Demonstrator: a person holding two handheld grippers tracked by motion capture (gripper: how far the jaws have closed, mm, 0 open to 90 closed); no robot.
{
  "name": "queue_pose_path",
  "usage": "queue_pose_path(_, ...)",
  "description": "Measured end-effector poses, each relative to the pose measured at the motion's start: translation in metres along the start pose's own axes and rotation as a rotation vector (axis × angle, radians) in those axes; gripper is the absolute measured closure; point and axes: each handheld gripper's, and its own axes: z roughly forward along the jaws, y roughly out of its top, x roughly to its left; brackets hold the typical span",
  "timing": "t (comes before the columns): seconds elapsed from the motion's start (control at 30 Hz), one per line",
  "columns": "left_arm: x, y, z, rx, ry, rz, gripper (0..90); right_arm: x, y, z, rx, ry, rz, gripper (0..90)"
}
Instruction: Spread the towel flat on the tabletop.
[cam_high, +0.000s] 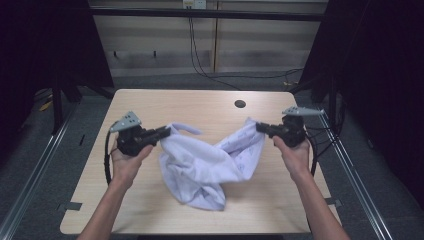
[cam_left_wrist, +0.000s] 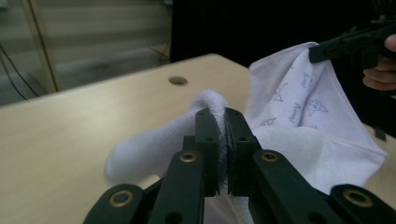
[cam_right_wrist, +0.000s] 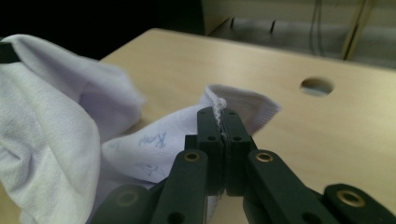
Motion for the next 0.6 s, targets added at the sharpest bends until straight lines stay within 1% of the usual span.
queue_pose_path(0.03,0.002,0.008,-0.003,-0.032,0.012,-0.021,86.2,-0.001,0.010,-0.001,-0.022,-0.015,-0.002,88.3)
queue_pose_path(0.07,0.004,0.015,-0.005,-0.066,0.012,-0.031,86.3,-0.001,0.021,-0.002,-0.040,-0.019,0.003,88.3)
queue_pose_path(0.1,0.006,0.022,-0.009,-0.085,0.016,-0.037,86.3,-0.002,0.031,-0.002,-0.052,-0.033,0.001,88.3)
queue_pose_path(0.13,0.007,0.030,-0.012,-0.104,0.039,-0.030,86.3,-0.002,0.040,-0.002,-0.066,-0.047,-0.007,88.3)
queue_pose_path(0.2,0.012,0.045,-0.020,-0.127,0.072,-0.020,86.3,-0.005,0.058,-0.005,-0.098,-0.055,-0.001,88.3)
queue_pose_path(0.27,0.019,0.062,-0.028,-0.159,0.106,-0.023,86.5,-0.007,0.078,-0.008,-0.110,-0.093,-0.011,88.3)
queue_pose_path(0.3,0.023,0.069,-0.031,-0.165,0.112,-0.026,86.5,-0.008,0.089,-0.010,-0.109,-0.112,-0.020,88.4)
queue_pose_path(0.33,0.024,0.074,-0.033,-0.174,0.123,-0.024,86.5,-0.009,0.100,-0.013,-0.121,-0.125,-0.021,88.4)
queue_pose_path(0.37,0.025,0.078,-0.036,-0.186,0.128,-0.025,86.6,-0.010,0.108,-0.017,-0.148,-0.124,-0.010,88.4)
queue_pose_path(0.4,0.025,0.081,-0.038,-0.196,0.132,-0.012,86.6,-0.010,0.116,-0.021,-0.167,-0.128,-0.009,88.3)
queue_pose_path(0.43,0.024,0.083,-0.042,-0.196,0.138,-0.003,86.6,-0.010,0.122,-0.025,-0.176,-0.137,-0.011,88.4)
queue_pose_path(0.5,0.024,0.082,-0.049,-0.199,0.135,0.006,86.6,-0.011,0.128,-0.033,-0.193,-0.149,-0.023,88.3)
queue_pose_path(0.53,0.023,0.079,-0.052,-0.191,0.138,0.012,86.6,-0.012,0.127,-0.037,-0.203,-0.153,-0.028,88.4)
queue_pose_path(0.6,0.021,0.068,-0.056,-0.153,0.131,0.021,86.5,-0.015,0.119,-0.046,-0.219,-0.148,-0.014,88.4)
